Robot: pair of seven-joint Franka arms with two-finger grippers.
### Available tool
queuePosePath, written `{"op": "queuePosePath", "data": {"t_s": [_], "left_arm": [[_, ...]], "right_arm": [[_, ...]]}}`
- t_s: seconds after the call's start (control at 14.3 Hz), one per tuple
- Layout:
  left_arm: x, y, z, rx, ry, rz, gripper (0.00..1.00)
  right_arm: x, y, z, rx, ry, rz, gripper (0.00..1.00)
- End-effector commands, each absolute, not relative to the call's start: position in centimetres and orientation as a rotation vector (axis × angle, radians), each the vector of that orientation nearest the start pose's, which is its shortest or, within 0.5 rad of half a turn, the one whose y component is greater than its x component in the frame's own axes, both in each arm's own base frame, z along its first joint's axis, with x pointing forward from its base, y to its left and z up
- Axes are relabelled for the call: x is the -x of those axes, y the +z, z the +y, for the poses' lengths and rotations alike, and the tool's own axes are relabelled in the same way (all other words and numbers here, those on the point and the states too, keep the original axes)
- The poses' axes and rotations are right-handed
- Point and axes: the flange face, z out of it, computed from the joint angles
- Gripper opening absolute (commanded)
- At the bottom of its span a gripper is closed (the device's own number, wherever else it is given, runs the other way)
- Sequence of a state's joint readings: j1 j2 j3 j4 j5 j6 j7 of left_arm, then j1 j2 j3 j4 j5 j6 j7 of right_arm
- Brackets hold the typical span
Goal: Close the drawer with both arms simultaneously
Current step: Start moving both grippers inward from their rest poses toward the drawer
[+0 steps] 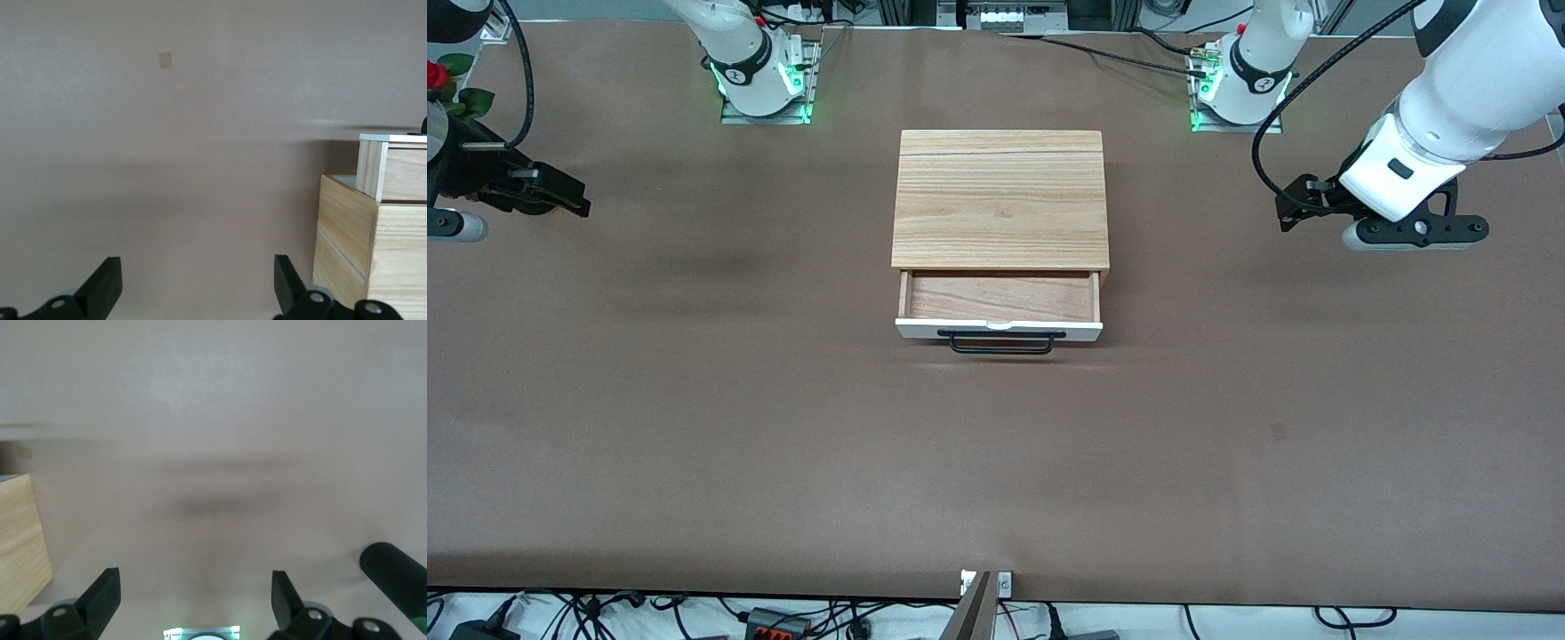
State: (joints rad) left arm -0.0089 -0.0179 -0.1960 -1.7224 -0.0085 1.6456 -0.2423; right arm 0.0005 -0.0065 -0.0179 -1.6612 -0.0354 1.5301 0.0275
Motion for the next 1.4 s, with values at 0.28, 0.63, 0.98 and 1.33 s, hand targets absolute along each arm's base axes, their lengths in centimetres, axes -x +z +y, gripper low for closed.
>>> {"op": "queuePosePath", "data": {"t_s": [0.28,0.63,0.98,1.33], "left_arm": [[-54.1,57.3,-11.6,3.130,0.083,-0.027,1.00],[-55.7,57.5,-13.8,3.148,0.065,0.011,1.00],[-56.3,56.0,-14.8,3.150,0.102,0.040,1.00],[-60.1,52.0,-18.2,3.193,0.182,0.089,1.00]], "right_arm": [[-54.3,58.7,-1.1,3.154,0.232,0.097,1.00],[-54.6,58.2,1.2,3.157,0.246,0.029,1.00],[-56.0,55.7,2.1,3.155,0.285,-0.032,1.00],[-59.1,51.0,5.5,3.156,0.319,-0.119,1.00]]}}
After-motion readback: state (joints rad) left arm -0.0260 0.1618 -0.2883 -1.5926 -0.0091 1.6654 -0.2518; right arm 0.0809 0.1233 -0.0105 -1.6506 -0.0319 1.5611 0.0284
